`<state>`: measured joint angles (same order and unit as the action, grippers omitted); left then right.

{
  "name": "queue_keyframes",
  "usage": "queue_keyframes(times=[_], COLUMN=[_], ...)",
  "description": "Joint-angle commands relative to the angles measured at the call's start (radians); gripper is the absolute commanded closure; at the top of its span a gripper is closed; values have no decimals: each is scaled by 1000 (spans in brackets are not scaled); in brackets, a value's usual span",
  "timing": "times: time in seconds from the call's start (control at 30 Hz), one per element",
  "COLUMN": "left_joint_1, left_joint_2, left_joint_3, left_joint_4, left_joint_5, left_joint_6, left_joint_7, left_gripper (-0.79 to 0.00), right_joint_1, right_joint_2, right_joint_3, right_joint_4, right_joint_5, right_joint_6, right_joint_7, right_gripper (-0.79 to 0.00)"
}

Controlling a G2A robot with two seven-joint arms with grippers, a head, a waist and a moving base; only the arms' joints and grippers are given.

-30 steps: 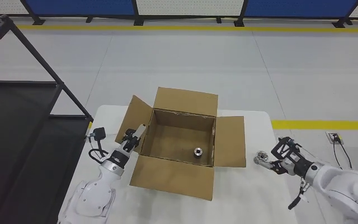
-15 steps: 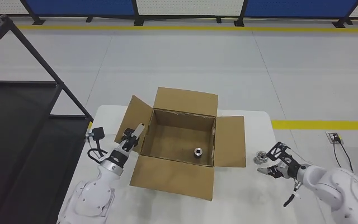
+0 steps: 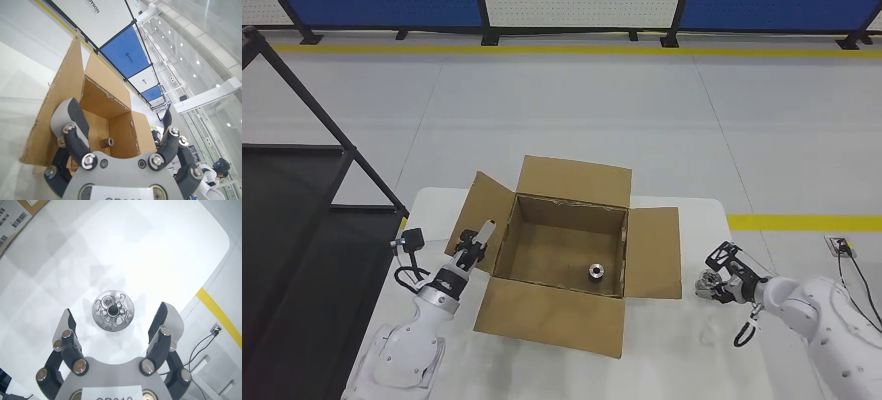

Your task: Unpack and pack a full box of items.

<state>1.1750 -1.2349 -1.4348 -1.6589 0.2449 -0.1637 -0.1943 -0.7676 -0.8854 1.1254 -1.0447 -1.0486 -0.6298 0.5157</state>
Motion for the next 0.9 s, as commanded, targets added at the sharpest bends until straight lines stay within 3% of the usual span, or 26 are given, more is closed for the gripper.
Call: queue_keyframes(times=[0.0,0.03,0.17,0.2,0.23,0.27,0.43,0.63,0.73,0.87], left_joint_1=[0,0,2,3,4,5,10,25,41,77], left_joint_2=[0,0,0,0,0,0,1,2,2,4], left_joint_3=[0,0,-2,-2,-3,-4,-13,-39,-62,-112], left_joint_4=[0,0,-1,-2,-3,-3,-8,-19,-21,-39], left_joint_5=[1,1,7,7,7,7,5,-14,-40,-66], left_joint_6=[0,0,1,1,1,1,-3,-20,-41,-70], left_joint_7=[-2,-2,-3,-3,-4,-4,-3,17,45,81], left_gripper=[-785,-785,-785,-785,-785,-785,-785,-785,-785,-785], right_joint_1=[18,24,48,51,54,55,43,-24,-10,150], right_joint_2=[-7,-11,-22,-22,-21,-19,17,56,50,17], right_joint_3=[-16,-23,-39,-36,-28,-15,105,282,245,48], right_joint_4=[28,42,84,88,91,89,-24,-513,-707,-745], right_joint_5=[3,5,10,12,9,10,-24,-80,-96,-95], right_joint_6=[-7,-12,-13,-17,-14,-11,6,172,197,114], right_joint_7=[-9,-16,-48,-69,-89,-116,-213,-105,-53,-5], right_gripper=[-462,-388,-283,-200,-62,0,0,0,0,0])
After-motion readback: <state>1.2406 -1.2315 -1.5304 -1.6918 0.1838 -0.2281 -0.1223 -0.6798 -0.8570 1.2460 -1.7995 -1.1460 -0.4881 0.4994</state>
